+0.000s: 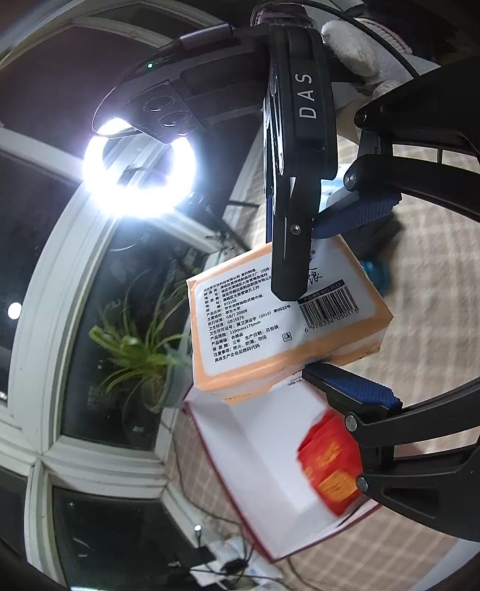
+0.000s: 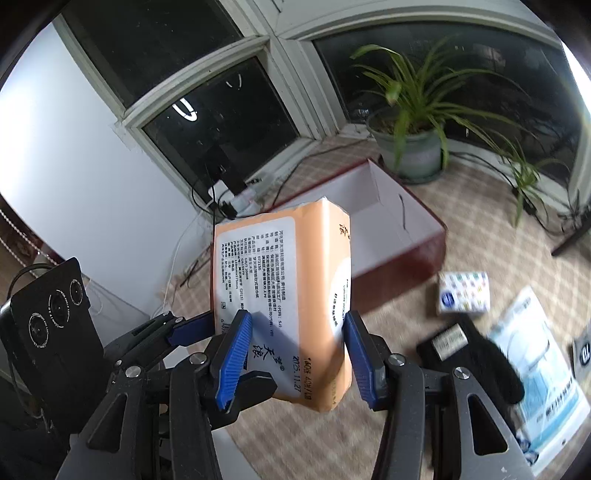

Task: Organize soft objects
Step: 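Carry the tissue pack with the right gripper into the box and release, then move the right tool to the black knit glove, then close the right gripper on the black glove while the left gripper grips its cuff, then carry the glove with both grippers into the box and open them, then move both tools back from the box to the table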

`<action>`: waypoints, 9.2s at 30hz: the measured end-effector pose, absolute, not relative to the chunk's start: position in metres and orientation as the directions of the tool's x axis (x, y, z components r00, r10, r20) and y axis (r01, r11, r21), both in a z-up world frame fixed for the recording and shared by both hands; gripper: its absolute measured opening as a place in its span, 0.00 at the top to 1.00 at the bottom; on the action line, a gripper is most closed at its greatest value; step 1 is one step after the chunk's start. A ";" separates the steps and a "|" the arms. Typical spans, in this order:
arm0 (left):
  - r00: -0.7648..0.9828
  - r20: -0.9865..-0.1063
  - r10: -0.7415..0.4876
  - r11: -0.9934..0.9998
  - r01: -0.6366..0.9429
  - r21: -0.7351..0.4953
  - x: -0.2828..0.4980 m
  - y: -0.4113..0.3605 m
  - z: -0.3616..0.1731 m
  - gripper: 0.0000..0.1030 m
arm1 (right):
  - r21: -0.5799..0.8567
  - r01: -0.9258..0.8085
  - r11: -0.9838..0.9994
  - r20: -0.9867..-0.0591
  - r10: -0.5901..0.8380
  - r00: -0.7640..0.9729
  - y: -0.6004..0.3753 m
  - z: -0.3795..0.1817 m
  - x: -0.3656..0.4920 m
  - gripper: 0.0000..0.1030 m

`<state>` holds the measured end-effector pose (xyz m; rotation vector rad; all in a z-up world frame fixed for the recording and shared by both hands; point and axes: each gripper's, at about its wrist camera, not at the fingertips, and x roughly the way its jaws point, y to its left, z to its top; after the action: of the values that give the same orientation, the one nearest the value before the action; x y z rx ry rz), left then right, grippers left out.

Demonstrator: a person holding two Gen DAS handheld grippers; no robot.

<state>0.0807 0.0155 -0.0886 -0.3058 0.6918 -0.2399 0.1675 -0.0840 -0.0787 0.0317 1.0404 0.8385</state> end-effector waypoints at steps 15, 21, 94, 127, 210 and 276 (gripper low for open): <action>0.763 -0.585 -0.276 0.924 0.042 -0.381 0.133 0.069 -0.099 0.33 | 0.383 -0.604 0.699 -0.753 0.615 0.234 -0.021 -0.088 0.227 0.54; 0.751 -0.605 -0.266 0.922 0.015 -0.387 0.152 0.081 -0.110 0.33 | 0.381 -0.600 0.703 -0.763 0.606 0.226 -0.010 -0.099 0.246 0.54; 0.565 -0.708 -0.424 0.903 0.209 -0.375 0.150 -0.055 -0.154 0.31 | 0.333 -0.279 0.901 -0.829 0.421 0.368 -0.297 -0.170 0.165 0.41; 0.433 -0.806 -0.404 0.914 0.167 -0.369 0.208 -0.081 -0.230 0.31 | 0.229 -0.453 0.862 -0.883 0.380 0.277 -0.252 -0.225 0.180 0.41; 0.797 -0.601 0.063 0.891 -0.317 -0.326 0.101 0.135 -0.115 0.75 | 0.043 -0.814 0.580 -0.746 0.560 0.360 0.053 -0.100 0.223 0.94; 0.429 -0.736 -0.524 0.851 0.236 -0.468 0.201 -0.109 -0.162 0.34 | 0.435 -0.039 0.900 -0.815 0.411 0.408 -0.443 -0.198 0.182 0.23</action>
<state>0.2015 -0.1094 -0.1618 -0.3152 1.0242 -0.4843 0.1823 -0.4434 -0.1976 0.3766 1.1208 0.2924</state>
